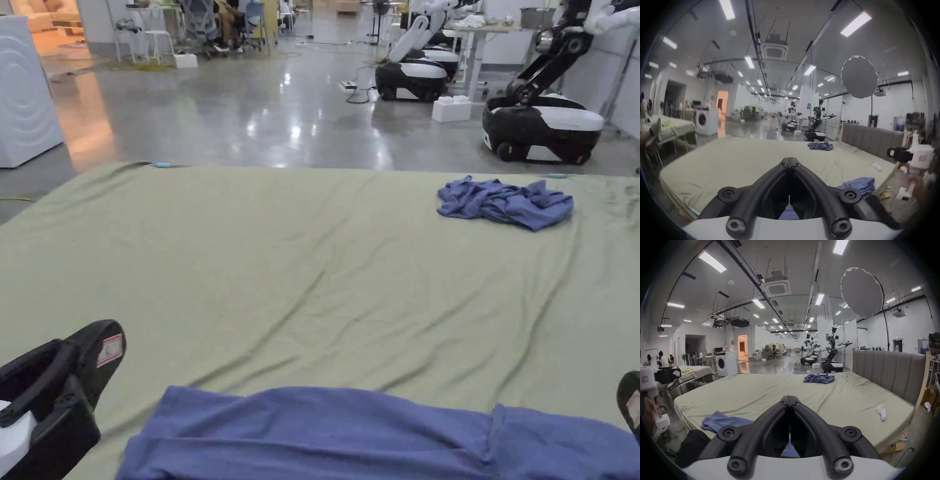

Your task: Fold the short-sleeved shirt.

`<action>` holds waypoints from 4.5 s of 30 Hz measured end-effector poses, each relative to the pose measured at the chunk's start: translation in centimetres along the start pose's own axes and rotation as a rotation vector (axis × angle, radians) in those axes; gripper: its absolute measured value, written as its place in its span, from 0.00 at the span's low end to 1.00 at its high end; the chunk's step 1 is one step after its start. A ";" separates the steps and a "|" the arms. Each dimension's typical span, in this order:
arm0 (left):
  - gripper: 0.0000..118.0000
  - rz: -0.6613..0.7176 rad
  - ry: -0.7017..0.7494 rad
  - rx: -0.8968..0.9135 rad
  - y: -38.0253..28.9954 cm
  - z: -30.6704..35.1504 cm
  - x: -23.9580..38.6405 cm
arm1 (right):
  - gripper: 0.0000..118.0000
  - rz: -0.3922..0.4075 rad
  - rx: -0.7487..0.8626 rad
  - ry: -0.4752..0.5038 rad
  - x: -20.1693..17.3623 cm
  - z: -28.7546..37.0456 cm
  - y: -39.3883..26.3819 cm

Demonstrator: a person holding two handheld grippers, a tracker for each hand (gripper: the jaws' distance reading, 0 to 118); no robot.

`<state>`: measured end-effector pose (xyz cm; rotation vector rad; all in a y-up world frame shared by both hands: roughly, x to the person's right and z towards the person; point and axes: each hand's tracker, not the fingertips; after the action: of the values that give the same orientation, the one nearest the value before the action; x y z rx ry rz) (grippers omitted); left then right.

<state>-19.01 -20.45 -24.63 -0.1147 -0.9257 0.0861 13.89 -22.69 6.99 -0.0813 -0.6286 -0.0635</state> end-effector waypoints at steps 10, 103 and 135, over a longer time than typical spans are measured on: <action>1.00 0.855 -0.205 -0.666 -10.2 -14.4 -17.6 | 0.02 -0.070 -0.078 0.087 0.7 0.5 -0.9; 0.00 0.577 -0.336 -0.473 -4.5 -17.1 -4.0 | 0.02 -0.161 -0.279 0.094 2.5 -0.2 -0.9; 0.88 0.889 -0.425 -1.013 -17.6 -24.7 -13.8 | 0.02 -0.113 -0.234 0.172 -1.1 -2.1 -0.3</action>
<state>-7.11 -41.12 -47.90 -1.4958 -1.2078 0.4715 14.24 -23.15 4.68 -0.2642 -0.4511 -0.2512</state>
